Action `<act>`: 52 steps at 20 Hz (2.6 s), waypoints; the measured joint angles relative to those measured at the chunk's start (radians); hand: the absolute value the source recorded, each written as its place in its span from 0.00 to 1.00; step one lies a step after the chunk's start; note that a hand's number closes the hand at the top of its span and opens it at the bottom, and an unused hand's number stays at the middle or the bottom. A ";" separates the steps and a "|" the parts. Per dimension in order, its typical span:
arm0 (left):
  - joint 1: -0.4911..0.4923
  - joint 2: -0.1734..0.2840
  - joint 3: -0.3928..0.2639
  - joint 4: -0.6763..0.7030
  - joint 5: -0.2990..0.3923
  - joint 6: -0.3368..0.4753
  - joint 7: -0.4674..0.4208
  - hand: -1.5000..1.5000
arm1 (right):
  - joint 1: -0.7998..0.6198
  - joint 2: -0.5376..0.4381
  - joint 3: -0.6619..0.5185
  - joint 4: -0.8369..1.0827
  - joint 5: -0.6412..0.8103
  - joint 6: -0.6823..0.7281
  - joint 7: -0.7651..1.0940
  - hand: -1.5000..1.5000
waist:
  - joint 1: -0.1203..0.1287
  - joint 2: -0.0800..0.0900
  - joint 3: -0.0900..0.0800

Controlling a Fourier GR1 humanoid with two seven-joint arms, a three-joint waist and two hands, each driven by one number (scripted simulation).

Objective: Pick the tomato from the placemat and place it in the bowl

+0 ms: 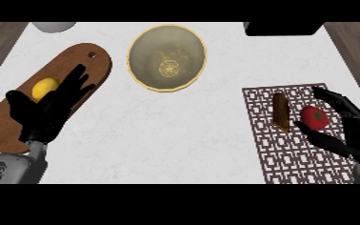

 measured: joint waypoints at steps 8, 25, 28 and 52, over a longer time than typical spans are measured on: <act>-0.040 -0.003 0.036 0.048 -0.005 -0.054 0.008 0.50 | 0.063 -0.094 -0.024 -0.142 0.149 -0.080 0.039 0.00 | -0.003 -0.004 -0.002; -0.066 -0.026 0.062 0.034 -0.026 -0.083 0.053 0.50 | -0.140 -0.365 0.150 -0.447 0.320 0.264 0.908 0.00 | 0.020 -0.003 -0.002; -0.062 -0.033 0.073 0.037 -0.035 -0.092 0.046 0.50 | -0.186 -0.367 0.174 -0.451 0.320 0.344 1.006 0.00 | 0.019 -0.002 -0.002; -0.066 -0.153 0.175 0.046 -0.160 -0.167 0.082 0.50 | -0.258 -0.179 0.114 -0.263 0.597 0.606 1.045 0.00 | 0.013 -0.002 -0.001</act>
